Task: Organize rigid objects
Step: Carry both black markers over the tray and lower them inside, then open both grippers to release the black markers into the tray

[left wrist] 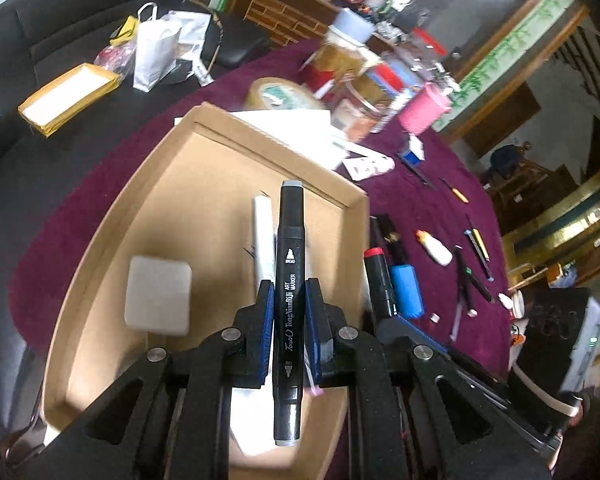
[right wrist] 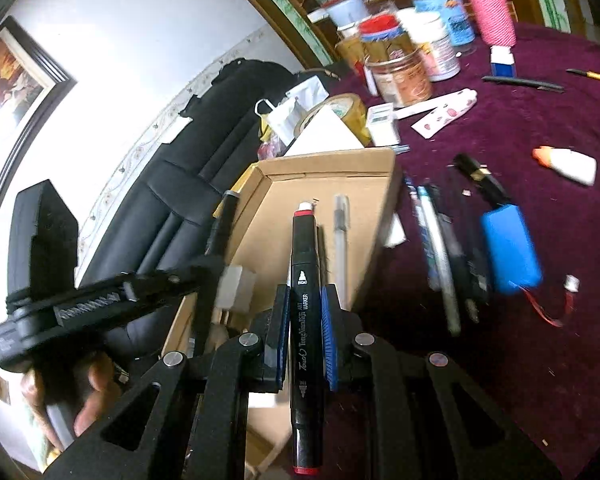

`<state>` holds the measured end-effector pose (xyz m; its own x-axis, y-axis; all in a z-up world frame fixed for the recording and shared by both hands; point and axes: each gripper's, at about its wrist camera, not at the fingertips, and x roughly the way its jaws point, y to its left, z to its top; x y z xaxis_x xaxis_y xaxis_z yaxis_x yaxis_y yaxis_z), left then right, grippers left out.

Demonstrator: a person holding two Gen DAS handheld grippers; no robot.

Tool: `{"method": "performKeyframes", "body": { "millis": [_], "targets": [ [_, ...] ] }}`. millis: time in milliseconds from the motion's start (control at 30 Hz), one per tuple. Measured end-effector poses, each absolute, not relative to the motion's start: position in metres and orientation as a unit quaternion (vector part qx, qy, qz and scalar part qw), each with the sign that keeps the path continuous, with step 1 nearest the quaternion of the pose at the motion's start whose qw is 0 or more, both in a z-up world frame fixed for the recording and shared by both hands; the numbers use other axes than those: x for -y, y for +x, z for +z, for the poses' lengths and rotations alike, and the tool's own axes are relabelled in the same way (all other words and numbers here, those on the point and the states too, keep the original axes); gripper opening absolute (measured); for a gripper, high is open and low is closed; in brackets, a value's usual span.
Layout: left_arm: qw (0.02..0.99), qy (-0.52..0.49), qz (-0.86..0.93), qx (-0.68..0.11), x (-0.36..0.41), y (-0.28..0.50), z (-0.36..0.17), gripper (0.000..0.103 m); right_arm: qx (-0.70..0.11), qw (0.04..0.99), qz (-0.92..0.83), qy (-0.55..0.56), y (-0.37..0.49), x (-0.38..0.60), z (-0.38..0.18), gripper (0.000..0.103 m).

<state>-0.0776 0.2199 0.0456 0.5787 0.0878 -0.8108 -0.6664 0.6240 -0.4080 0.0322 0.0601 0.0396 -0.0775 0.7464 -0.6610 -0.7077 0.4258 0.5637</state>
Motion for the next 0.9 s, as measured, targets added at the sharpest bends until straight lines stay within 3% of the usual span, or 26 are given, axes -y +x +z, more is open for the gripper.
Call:
{"method": "performKeyframes", "body": {
  "millis": [433,900],
  "targets": [
    [0.787,-0.358,0.263,-0.429,-0.250,-0.052,0.009,0.013,-0.528,0.676,0.513,-0.029,0.050,-0.137,0.002,0.014],
    [0.779,-0.354,0.277,-0.438,-0.258,-0.046,-0.010,0.013,-0.510,0.682,0.524,-0.015,0.056,-0.137,-0.002,0.014]
  ]
}}
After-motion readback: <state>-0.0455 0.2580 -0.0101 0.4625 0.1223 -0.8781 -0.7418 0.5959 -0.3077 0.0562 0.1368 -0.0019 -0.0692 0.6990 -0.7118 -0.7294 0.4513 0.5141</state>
